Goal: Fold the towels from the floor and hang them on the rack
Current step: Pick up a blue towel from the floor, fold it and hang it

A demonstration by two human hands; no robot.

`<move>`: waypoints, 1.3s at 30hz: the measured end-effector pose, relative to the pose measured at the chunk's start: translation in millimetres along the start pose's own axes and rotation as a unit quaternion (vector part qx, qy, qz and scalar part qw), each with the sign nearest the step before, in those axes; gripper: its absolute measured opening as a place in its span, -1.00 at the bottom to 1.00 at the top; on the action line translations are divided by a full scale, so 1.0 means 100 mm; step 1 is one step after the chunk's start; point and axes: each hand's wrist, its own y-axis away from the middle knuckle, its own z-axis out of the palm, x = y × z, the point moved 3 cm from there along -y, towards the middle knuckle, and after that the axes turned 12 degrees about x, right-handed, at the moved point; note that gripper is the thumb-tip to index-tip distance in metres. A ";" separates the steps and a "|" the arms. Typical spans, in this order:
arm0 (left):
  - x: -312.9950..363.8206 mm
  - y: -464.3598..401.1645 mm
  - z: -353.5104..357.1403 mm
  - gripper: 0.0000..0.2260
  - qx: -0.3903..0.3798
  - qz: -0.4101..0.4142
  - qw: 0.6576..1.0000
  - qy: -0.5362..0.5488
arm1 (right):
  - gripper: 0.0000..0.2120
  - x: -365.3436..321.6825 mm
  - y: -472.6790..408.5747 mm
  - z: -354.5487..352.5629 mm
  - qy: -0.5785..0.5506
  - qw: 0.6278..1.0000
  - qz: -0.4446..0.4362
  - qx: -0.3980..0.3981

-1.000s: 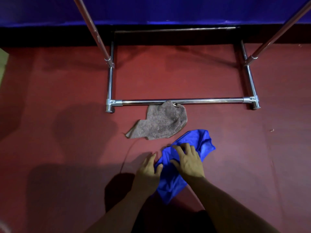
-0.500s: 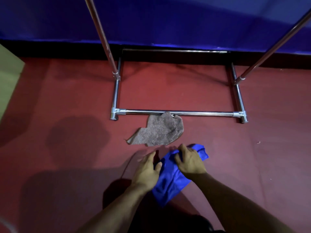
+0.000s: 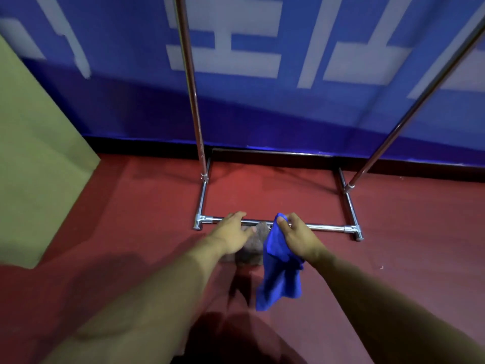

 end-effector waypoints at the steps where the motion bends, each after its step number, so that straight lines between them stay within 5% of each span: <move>1: 0.07 0.01 -0.12 -0.42 0.000 0.007 1.000 -0.005 | -0.78 -0.13 0.01 -0.07 -0.017 1.000 -0.002 0.004; 4: 0.25 0.11 -0.43 -0.38 0.012 -0.001 1.000 0.021 | -0.78 -0.50 0.06 -0.26 -0.097 0.995 0.001 0.017; 9: 0.45 0.44 -0.84 -0.58 0.077 -0.118 0.950 0.278 | -0.68 -1.13 0.38 -0.64 -0.354 0.931 0.085 0.020; 12: 0.42 0.59 -0.96 -0.20 0.119 -0.147 0.904 0.383 | -0.55 -1.50 0.64 -0.93 -0.447 0.885 0.133 -0.010; 14: 0.32 0.60 -0.94 -0.12 0.123 -0.156 0.874 0.444 | -0.52 -1.75 0.83 -1.13 -0.478 0.868 0.128 -0.042; 17: 0.56 1.10 -1.19 -0.28 0.071 -0.162 0.846 0.504 | -0.52 -2.15 1.12 -1.41 -0.517 0.844 0.102 -0.093; 22: 0.79 1.64 -1.35 -0.14 -0.103 -0.134 0.756 0.632 | -0.45 -2.44 1.36 -1.68 -0.573 0.802 0.094 -0.141; 25: 0.92 1.81 -1.40 -0.06 -0.185 -0.105 0.720 0.661 | -0.36 -2.37 1.41 -1.75 -0.637 0.746 0.096 -0.166; 29: 1.09 1.81 -1.39 -0.27 -0.193 -0.037 0.687 0.699 | -0.21 -2.01 1.33 -1.67 -0.716 0.673 0.105 -0.153; 33: 1.13 1.73 -1.30 -0.42 -0.138 -0.035 0.712 0.687 | -0.54 -1.82 1.28 -1.50 -0.661 0.731 0.082 -0.147; 36: 1.11 1.61 -1.25 -0.45 -0.105 -0.052 0.718 0.686 | -0.42 -1.76 1.24 -1.35 -0.564 0.811 0.062 -0.146; 39: 1.09 1.50 -1.22 -0.48 -0.072 -0.061 0.713 0.695 | -0.52 -1.69 1.20 -1.23 -0.483 0.866 0.055 -0.116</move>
